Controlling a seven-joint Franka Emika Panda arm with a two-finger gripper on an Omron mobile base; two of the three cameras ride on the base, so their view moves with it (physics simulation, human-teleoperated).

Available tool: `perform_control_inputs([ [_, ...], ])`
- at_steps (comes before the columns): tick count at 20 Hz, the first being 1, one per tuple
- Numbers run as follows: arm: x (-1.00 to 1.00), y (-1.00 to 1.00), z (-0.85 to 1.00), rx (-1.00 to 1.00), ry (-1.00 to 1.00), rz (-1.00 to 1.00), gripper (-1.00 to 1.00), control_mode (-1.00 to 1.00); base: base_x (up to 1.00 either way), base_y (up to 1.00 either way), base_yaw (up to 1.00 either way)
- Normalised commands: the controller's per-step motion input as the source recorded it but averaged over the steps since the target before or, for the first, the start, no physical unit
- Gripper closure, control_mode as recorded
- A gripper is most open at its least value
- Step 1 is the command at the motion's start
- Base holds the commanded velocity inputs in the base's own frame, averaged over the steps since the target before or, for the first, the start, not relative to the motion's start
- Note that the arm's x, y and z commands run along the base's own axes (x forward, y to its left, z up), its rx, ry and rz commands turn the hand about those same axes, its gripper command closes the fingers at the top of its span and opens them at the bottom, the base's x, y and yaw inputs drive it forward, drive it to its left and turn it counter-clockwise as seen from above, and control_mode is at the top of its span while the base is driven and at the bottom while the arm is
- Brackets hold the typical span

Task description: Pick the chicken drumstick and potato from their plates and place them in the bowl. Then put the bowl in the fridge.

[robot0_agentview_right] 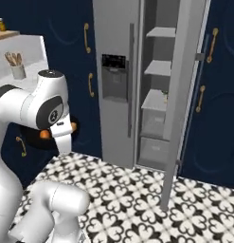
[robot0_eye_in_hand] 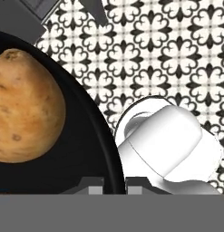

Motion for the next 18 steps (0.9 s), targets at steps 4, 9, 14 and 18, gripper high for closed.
perform_control_inputs([
  [4,0.0,0.0,0.0,0.0,0.0,0.0,1.0,1.0,1.0,1.0,-0.55],
  [9,0.0,0.0,0.0,0.0,0.0,0.0,1.0,1.0,1.0,0.72,-0.55],
  [14,0.0,0.0,0.0,0.0,0.0,0.0,1.0,1.0,0.96,0.09,-0.52],
  [18,0.0,0.0,0.0,0.0,0.0,0.0,1.0,1.0,0.99,0.18,-0.43],
])
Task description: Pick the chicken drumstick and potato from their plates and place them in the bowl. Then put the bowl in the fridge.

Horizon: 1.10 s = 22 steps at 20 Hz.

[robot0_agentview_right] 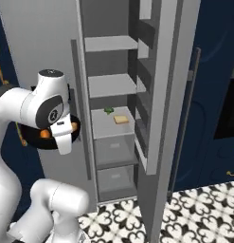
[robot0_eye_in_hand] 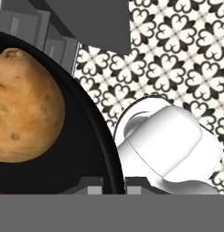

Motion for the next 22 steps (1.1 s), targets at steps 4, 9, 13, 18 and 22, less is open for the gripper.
perform_control_inputs([
  [4,0.0,0.0,0.0,0.0,0.0,0.0,1.0,1.0,0.79,-0.21,-0.04],
  [9,0.0,0.0,0.0,0.0,0.0,0.0,1.0,1.0,0.24,-0.71,0.0],
  [13,0.0,0.0,0.0,0.0,0.0,0.0,1.0,1.0,0.95,-0.13,0.0],
  [18,0.0,0.0,0.0,0.0,0.0,0.0,1.0,1.0,0.74,0.07,0.0],
  [22,0.0,0.0,0.0,0.0,0.0,0.0,1.0,1.0,0.36,-0.24,0.0],
])
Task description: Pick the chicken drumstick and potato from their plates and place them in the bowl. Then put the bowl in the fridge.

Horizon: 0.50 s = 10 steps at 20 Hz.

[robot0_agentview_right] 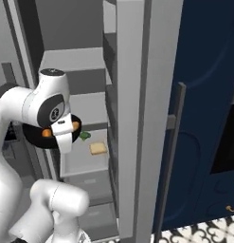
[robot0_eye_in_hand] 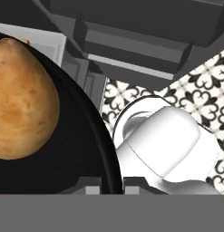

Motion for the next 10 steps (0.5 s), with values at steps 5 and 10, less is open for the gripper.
perform_control_inputs([
  [5,0.0,0.0,0.0,0.0,0.0,0.0,1.0,1.0,0.36,-0.2,0.0],
  [10,0.0,0.0,0.0,0.0,0.0,0.0,1.0,1.0,0.72,-0.11,0.0],
])
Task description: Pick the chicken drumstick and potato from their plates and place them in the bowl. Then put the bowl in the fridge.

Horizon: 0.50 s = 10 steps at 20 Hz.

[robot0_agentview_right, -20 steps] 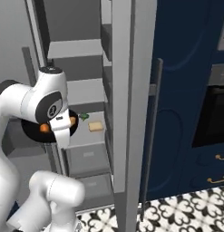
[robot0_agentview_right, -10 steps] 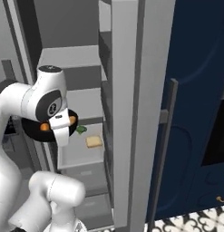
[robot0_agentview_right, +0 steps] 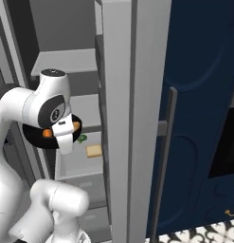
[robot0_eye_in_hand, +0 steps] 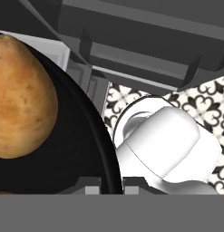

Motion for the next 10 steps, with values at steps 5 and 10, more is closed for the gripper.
perform_control_inputs([
  [5,0.0,0.0,0.0,0.0,0.0,0.0,1.0,1.0,0.76,-0.23,0.0],
  [10,0.98,-0.03,0.0,-0.02,-0.15,0.0,1.0,-1.0,0.0,0.0,0.0],
])
